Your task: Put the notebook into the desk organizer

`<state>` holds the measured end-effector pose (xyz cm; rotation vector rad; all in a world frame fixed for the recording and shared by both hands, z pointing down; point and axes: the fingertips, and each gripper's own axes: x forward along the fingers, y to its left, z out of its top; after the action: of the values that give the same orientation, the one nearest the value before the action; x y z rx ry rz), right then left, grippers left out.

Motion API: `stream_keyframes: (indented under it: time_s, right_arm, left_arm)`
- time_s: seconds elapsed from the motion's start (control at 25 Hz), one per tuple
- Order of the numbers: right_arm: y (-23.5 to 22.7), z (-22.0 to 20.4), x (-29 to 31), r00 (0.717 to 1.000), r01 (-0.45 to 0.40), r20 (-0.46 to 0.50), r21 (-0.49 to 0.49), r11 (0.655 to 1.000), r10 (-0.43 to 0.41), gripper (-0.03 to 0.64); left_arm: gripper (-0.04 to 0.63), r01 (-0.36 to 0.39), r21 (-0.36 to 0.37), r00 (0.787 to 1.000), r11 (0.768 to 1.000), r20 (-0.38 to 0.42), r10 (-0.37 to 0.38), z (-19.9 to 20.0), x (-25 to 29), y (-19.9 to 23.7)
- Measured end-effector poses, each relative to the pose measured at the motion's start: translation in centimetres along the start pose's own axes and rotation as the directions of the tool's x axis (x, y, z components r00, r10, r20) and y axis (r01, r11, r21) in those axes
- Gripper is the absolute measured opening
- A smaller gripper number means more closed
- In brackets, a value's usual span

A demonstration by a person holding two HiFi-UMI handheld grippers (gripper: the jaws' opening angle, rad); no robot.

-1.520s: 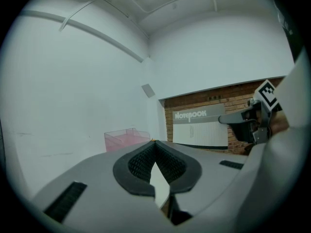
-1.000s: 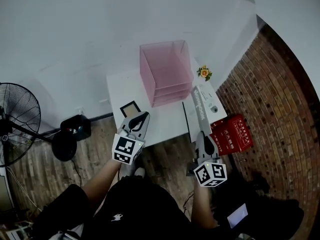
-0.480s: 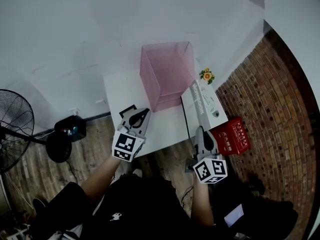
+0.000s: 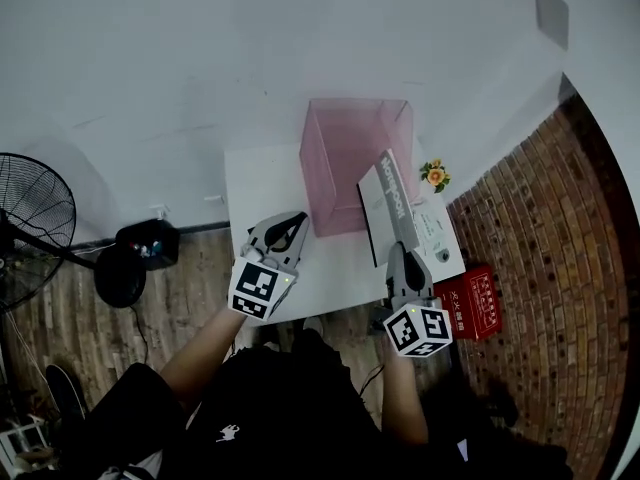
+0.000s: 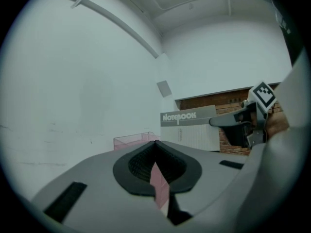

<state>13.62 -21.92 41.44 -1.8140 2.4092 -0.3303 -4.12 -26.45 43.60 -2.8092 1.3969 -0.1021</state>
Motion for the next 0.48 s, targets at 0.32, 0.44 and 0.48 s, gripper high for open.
stream_keyframes:
  time_s: [0.32, 0.44, 0.48]
  right_arm:
    - [-2.3, 1.3, 5.7, 0.995, -0.1, -0.009, -0.002, 0.995, 0.1, 0.011]
    - [-3.3, 1.6, 7.5, 0.991, -0.13, -0.011, 0.002, 0.992, 0.13, 0.011]
    - [-3.6, 1.7, 8.1, 0.99, -0.139, -0.012, 0.003, 0.99, 0.139, 0.011]
  left_arm:
    - [0.003, -0.12, 0.006, 0.993, 0.993, -0.004, 0.12, 0.4, 2.9, 1.7]
    - [0.003, -0.162, 0.001, 0.987, 0.987, -0.006, 0.162, 0.4, 3.8, 2.1]
    - [0.003, -0.174, -0.002, 0.985, 0.985, -0.008, 0.174, 0.4, 4.2, 2.1]
